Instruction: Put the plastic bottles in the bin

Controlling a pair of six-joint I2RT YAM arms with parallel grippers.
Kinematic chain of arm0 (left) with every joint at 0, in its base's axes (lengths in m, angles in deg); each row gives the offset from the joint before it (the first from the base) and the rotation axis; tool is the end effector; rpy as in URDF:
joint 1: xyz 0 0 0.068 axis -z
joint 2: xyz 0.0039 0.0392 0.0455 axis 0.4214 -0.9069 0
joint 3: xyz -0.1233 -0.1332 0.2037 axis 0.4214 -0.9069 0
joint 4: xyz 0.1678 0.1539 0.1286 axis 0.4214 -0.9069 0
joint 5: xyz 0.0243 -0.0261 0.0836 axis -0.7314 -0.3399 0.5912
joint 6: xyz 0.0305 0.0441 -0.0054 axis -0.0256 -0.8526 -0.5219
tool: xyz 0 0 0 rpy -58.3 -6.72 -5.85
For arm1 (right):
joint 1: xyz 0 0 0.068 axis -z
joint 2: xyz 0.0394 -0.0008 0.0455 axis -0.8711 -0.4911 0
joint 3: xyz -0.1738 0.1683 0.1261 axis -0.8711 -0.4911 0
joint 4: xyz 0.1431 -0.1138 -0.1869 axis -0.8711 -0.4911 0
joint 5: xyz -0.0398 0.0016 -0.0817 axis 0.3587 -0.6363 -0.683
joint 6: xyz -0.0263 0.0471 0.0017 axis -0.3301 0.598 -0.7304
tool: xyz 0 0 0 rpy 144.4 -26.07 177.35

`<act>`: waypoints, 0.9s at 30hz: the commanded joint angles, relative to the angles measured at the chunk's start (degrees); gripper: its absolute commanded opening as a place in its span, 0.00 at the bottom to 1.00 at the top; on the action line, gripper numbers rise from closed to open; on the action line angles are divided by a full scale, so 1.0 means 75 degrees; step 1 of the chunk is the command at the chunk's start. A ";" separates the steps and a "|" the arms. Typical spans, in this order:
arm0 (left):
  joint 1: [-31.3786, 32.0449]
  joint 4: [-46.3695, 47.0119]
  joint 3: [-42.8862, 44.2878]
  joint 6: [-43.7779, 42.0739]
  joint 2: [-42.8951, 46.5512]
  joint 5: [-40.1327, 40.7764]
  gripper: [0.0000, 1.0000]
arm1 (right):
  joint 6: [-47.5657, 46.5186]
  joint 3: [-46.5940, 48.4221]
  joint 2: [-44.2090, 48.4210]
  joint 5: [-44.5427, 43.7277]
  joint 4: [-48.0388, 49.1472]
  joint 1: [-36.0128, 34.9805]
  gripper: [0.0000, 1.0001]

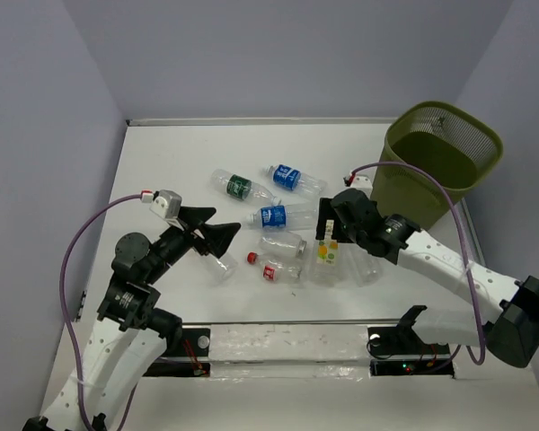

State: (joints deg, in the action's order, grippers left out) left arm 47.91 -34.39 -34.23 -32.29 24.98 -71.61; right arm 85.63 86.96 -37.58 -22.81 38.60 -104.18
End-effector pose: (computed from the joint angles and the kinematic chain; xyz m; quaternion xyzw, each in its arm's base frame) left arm 0.1071 -0.0598 0.3381 0.1651 0.6255 -0.3863 0.6575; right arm 0.1836 0.1562 0.2861 0.0146 0.9094 0.1017 0.4029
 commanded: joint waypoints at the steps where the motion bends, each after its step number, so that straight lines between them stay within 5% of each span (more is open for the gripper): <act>1: 0.0123 0.0033 0.0385 -0.0193 0.0156 0.0065 0.99 | 0.0454 0.0042 -0.0454 -0.0556 -0.0183 -0.0082 1.00; 25: 0.0346 -0.0061 0.0350 -0.0275 0.0203 0.0206 0.99 | 0.1064 0.0265 -0.2820 -0.0591 0.0696 -0.0082 1.00; 27: 0.0346 -0.0073 0.0362 -0.0275 0.0215 0.0229 0.99 | 0.1122 0.0265 -0.2962 -0.0720 0.0719 -0.0082 0.92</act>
State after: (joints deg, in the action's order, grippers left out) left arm 50.29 -36.34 -33.86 -33.49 25.98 -69.84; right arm 92.54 87.05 -57.53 -26.11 41.31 -104.18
